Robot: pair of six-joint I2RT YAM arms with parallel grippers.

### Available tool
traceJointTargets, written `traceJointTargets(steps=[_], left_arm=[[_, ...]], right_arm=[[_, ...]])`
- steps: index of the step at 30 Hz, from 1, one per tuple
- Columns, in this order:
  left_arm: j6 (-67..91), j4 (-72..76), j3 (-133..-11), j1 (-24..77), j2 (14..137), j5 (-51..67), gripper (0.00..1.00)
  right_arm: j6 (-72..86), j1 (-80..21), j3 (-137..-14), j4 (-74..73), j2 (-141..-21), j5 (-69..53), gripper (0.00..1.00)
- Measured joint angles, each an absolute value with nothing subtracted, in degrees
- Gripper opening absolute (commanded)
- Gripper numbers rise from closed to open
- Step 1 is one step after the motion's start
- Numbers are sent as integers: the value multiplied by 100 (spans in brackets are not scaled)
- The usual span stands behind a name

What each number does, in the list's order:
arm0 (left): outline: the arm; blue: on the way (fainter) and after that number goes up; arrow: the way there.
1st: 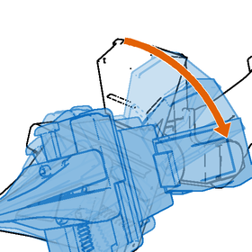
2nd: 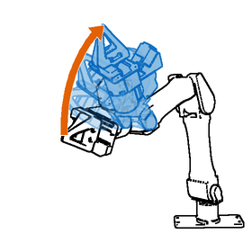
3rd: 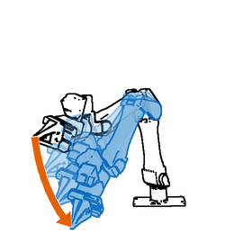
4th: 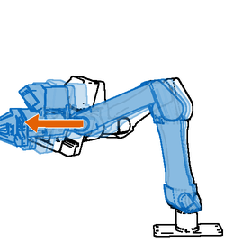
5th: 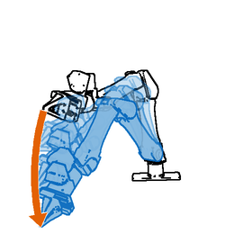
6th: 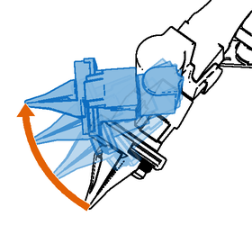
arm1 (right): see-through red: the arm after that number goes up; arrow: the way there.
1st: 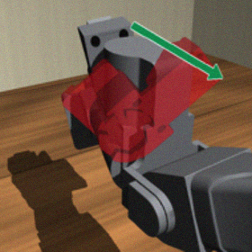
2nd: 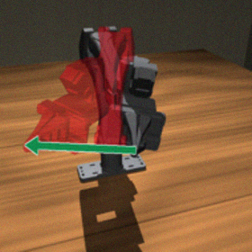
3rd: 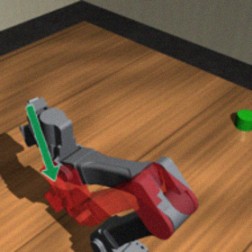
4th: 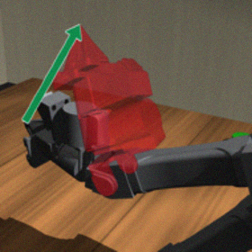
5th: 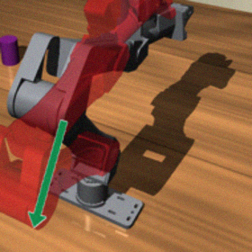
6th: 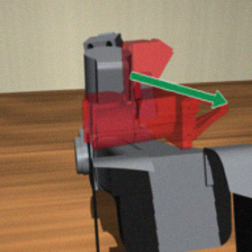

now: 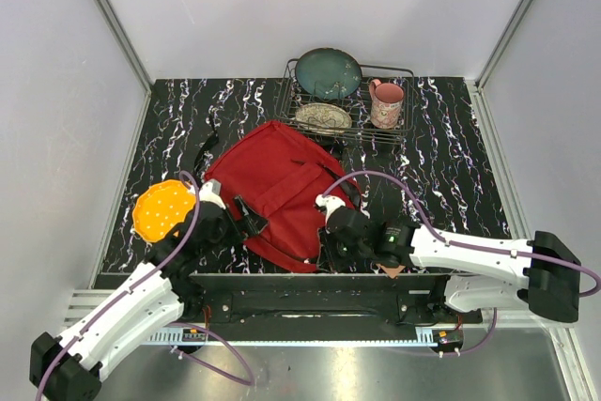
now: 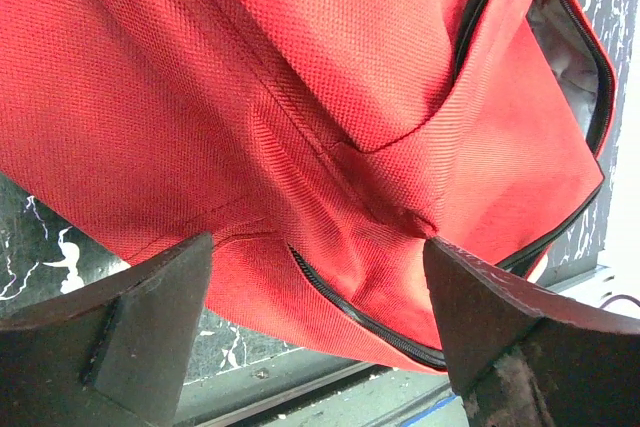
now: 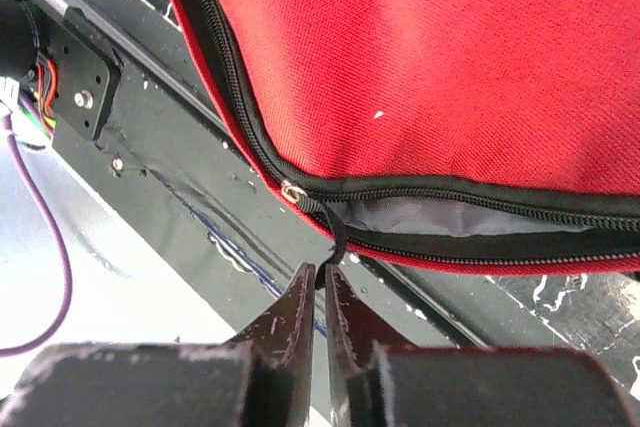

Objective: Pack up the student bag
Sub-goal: Zip the student bag at the center of the board.

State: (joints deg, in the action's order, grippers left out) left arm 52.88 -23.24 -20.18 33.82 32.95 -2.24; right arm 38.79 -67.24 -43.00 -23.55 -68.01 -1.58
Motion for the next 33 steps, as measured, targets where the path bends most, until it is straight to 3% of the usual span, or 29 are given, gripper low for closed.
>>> traceJointTargets(steps=[22, 33], left_arm=[[5199, -2303, -2023, 3387, 3509, -167, 90], [5183, -2274, -2023, 3387, 3542, -167, 89]], right_arm=[[3435, -6724, -4320, -2265, -7240, -126, 38], [3148, -6724, -4554, -2250, -7389, 38, 38]])
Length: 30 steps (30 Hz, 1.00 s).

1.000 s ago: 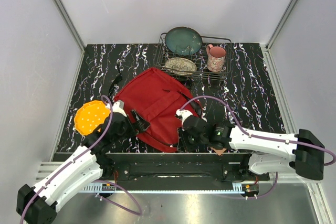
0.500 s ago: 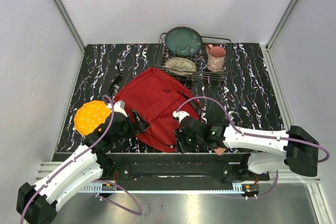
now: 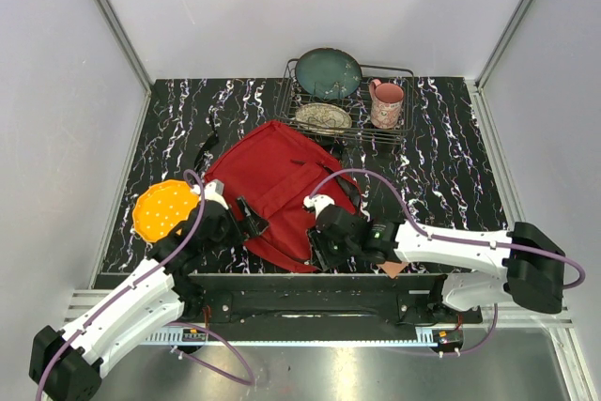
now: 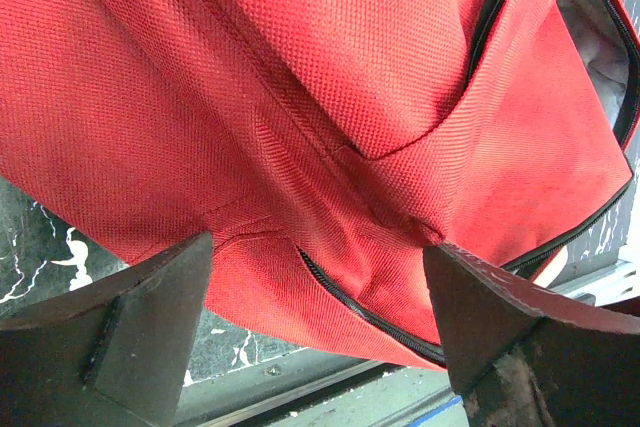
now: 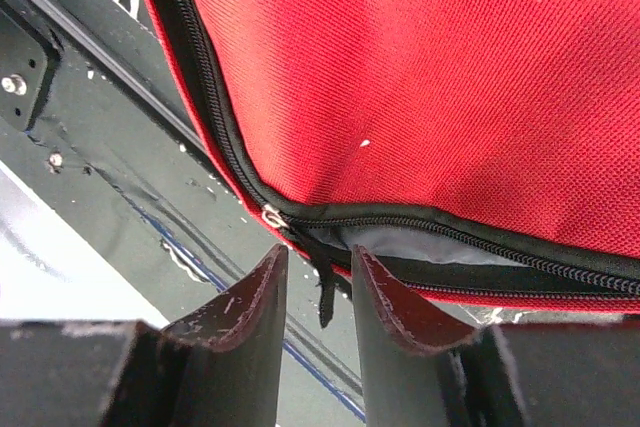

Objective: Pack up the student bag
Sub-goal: Zip the student bag at the center of the board.

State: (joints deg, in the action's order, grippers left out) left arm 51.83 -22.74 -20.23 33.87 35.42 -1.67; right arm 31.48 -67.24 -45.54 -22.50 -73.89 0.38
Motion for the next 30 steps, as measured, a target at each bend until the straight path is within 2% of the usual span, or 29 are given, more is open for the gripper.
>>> traceJointTargets(steps=[10, 13, 16, 18, 19, 23, 26, 30], left_arm=[[5181, -2259, -2023, 3387, 3524, -165, 89], [5181, -2259, -2023, 3387, 3524, -117, 89], [5181, -2259, -2023, 3387, 3524, -67, 89], [5181, -2259, -2023, 3387, 3522, -34, 89], [5181, -2259, -2023, 3387, 3518, -21, 89], [5181, -2261, -2023, 3387, 3472, 5, 89], [5179, -2287, -2023, 3387, 3406, 3, 99], [5142, -2617, -2062, 3391, 3146, -86, 99]], right_arm=[[3015, -6724, -4554, -2204, -7605, -167, 35], [2967, -6724, -4554, -2145, -7708, -287, 29], [2939, -6724, -4554, -2104, -7859, -346, 15], [2915, -6724, -4554, -2080, -7950, -395, 2], [2915, -6724, -4554, -2075, -7975, -410, 0], [2919, -6724, -4554, -2069, -7979, -421, 0], [2919, -6724, -4554, -2069, -7972, -419, 0], [2919, -6724, -4554, -2086, -7872, -425, 0]])
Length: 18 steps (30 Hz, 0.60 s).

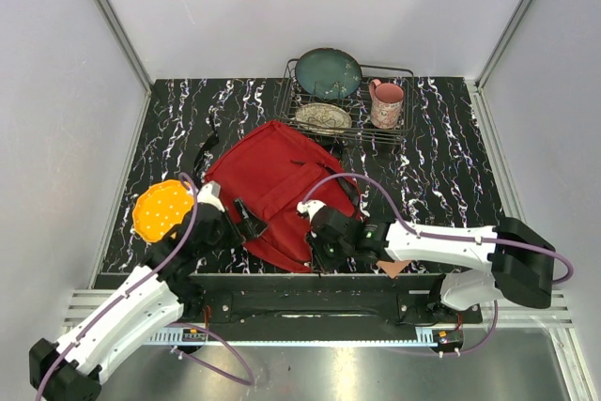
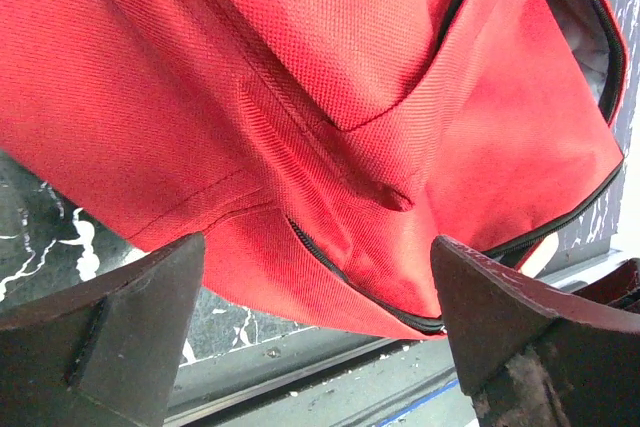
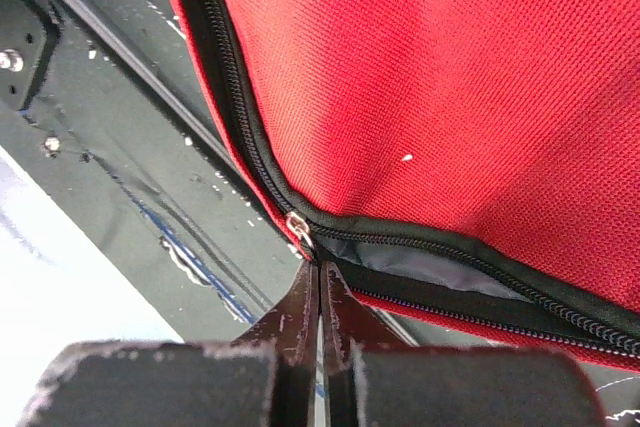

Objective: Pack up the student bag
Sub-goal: Zip the student bag at the center of the board.

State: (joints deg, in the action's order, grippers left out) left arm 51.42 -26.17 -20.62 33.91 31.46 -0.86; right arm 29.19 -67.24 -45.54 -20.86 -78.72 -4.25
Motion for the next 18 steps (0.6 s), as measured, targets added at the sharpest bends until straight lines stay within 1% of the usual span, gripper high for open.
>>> traceJointTargets(steps=[7, 12, 15, 18], left_arm=[[5245, -3131, -2368, 3391, 2401, -226, 99], [5513, -3076, -2263, 3533, 2449, -43, 99], [5817, -2792, -2003, 4108, 2626, 14, 99], [6173, -2558, -1944, 4978, 3103, -78, 99]], right_arm=[[2978, -6724, -4554, -2053, -7456, -679, 0], [3046, -6722, -4554, -1920, -7347, -915, 0], [3079, -6718, -4554, -1887, -7352, -1050, 0], [3109, -6718, -4554, -1848, -7380, -1109, 0]])
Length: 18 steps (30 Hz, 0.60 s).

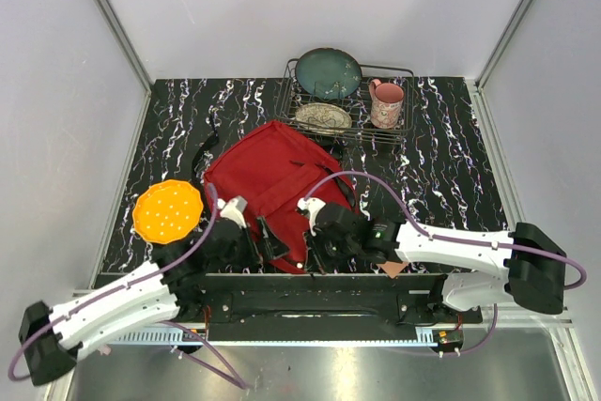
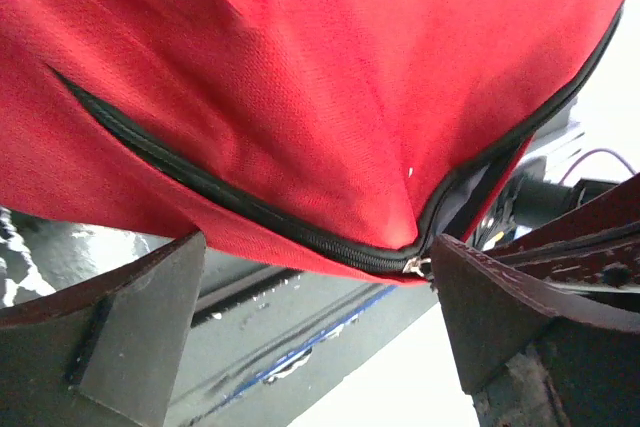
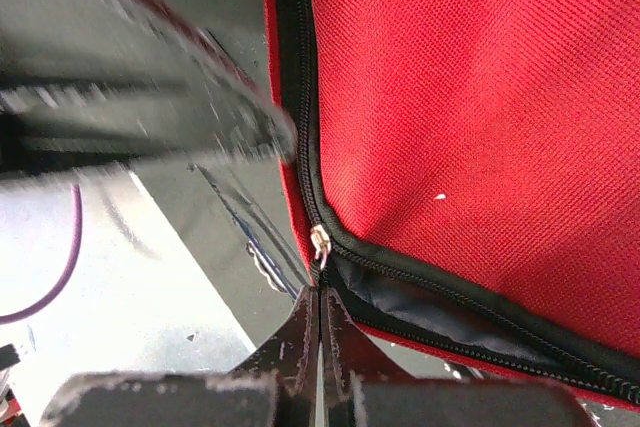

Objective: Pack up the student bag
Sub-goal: Zip the student bag at the center of the board.

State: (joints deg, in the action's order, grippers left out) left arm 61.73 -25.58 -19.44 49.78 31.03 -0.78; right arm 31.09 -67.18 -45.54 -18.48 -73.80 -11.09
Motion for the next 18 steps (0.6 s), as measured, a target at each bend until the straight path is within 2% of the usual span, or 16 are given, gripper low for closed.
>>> traceJointTargets(steps=[3, 5, 6, 7, 10, 11, 14, 17, 18], left_arm=[[6563, -2248, -1946, 5784, 3686, -379, 99], [6818, -2106, -1946, 6226, 4029, -552, 96], [6906, -2064, -1946, 6326, 4130, -609, 91], [7011, -1964, -1946, 6412, 4248, -694, 80], [7203, -1671, -1946, 6440, 4460, -937, 57], [7253, -1599, -1946, 6440, 4530, -1037, 44], [7373, -1584, -1946, 6445, 4626, -1275, 20], [7461, -1601, -1957, 6447, 4523, -1476, 3], [7485, -1645, -1957, 6447, 4427, -1535, 0]], right_arm=[[3140, -6718, -4554, -1806, -7415, -1142, 0], [3157, -6718, -4554, -1780, -7439, -1175, 0], [3170, -6718, -4554, -1761, -7454, -1199, 0], [3181, -6718, -4554, -1741, -7465, -1221, 0], [3197, -6718, -4554, -1704, -7491, -1310, 0], [3199, -6718, -4554, -1699, -7491, -1328, 0], [3199, -6718, -4554, -1660, -7505, -1361, 0], [3197, -6711, -4554, -1559, -7557, -1367, 0], [3197, -6707, -4554, -1509, -7592, -1385, 0]])
